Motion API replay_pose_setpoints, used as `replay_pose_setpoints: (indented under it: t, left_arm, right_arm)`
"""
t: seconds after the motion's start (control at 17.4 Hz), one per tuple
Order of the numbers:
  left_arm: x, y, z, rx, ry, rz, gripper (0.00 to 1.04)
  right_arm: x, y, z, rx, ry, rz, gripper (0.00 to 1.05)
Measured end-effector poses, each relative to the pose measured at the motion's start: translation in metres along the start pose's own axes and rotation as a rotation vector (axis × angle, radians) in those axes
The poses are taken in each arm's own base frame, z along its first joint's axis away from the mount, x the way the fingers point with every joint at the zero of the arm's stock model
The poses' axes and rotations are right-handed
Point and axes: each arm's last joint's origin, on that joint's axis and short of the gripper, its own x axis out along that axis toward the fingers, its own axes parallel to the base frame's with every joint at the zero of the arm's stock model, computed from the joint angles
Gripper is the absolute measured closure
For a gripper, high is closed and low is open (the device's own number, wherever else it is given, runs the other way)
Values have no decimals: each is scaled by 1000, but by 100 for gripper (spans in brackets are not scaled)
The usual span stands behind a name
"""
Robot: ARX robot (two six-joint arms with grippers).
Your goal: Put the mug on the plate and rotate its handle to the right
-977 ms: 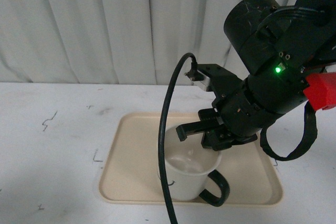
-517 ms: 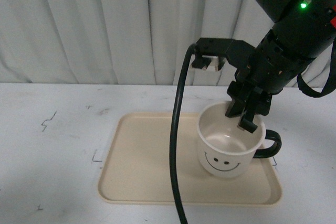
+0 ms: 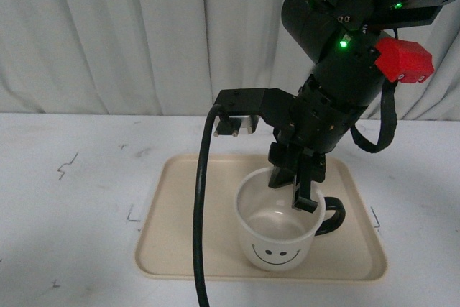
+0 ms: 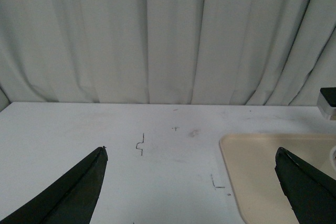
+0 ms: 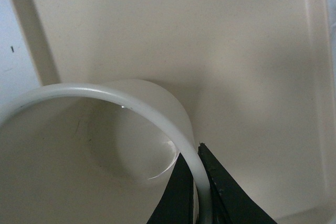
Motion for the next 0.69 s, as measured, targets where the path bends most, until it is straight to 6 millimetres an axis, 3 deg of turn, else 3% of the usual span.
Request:
replay_pose_setpoints:
  t: [0.17, 0.46, 0.57, 0.69]
  left_arm:
    - [0, 0, 0, 0, 0, 0, 7]
    - [0, 0, 0, 0, 0, 0, 7]
    - [0, 0, 0, 0, 0, 0, 7]
    - [0, 0, 0, 0, 0, 0, 7]
  right_arm:
    - [4, 0, 8, -19, 2, 2, 101]
    - [-8, -2, 6, -5, -35, 44, 52]
    - [-35, -6, 10, -6, -136, 33, 36]
    - [-91, -9, 26, -31, -335, -33, 14]
